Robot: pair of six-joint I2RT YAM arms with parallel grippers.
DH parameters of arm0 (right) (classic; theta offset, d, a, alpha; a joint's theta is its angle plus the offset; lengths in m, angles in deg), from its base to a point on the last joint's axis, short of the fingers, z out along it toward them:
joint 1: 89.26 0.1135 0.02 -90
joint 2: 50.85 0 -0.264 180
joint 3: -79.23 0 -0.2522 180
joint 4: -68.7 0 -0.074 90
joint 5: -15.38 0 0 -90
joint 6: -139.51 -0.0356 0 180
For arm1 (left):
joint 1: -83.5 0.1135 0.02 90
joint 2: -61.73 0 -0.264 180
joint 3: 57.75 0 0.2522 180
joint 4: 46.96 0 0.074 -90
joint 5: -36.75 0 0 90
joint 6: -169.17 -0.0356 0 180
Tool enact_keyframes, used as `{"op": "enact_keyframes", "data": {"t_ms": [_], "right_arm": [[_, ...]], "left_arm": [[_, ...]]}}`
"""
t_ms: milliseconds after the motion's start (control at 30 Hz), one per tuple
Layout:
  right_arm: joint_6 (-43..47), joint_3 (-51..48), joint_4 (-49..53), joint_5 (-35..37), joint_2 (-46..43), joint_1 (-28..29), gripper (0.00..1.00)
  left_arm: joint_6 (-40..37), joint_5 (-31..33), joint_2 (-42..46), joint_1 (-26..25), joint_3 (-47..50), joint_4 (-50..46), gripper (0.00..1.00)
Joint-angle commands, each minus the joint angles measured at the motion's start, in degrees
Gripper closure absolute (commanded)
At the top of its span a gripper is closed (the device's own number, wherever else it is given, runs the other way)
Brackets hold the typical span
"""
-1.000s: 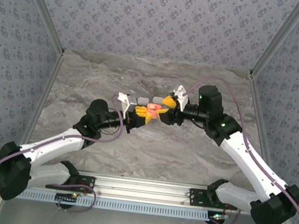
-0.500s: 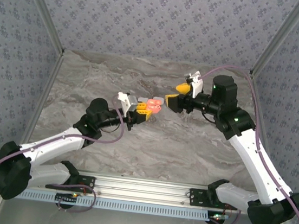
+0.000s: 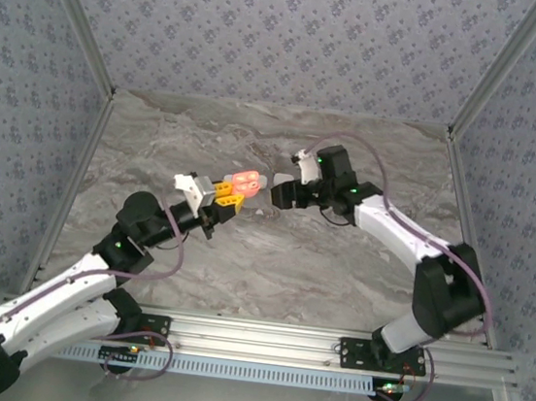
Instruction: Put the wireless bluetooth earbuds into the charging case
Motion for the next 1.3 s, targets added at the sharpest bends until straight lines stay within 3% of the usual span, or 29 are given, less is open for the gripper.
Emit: {"op": "enact_keyframes", "data": {"t_ms": [0, 300, 633, 1267], "right_arm": [[-0.34, 1.52, -9.70, -2.90, 6.79, 2.03, 0.31], [5.03, 11.79, -14.03, -3.37, 24.79, 9.16, 0.33], [10.54, 24.40, -5.76, -0.12, 35.06, 12.19, 0.37], [16.05, 23.66, 2.94, -0.21, 36.18, 13.85, 0.53]], "left_arm": [[-0.69, 1.78, 3.93, -0.48, 0.47, -4.04, 1.00], [-0.23, 3.20, 8.87, -0.49, 0.82, -7.33, 1.00], [0.02, 3.24, 7.73, -0.47, 0.63, -6.56, 1.00], [-0.56, 4.07, 7.37, -0.47, 0.73, -7.17, 1.00]]}}
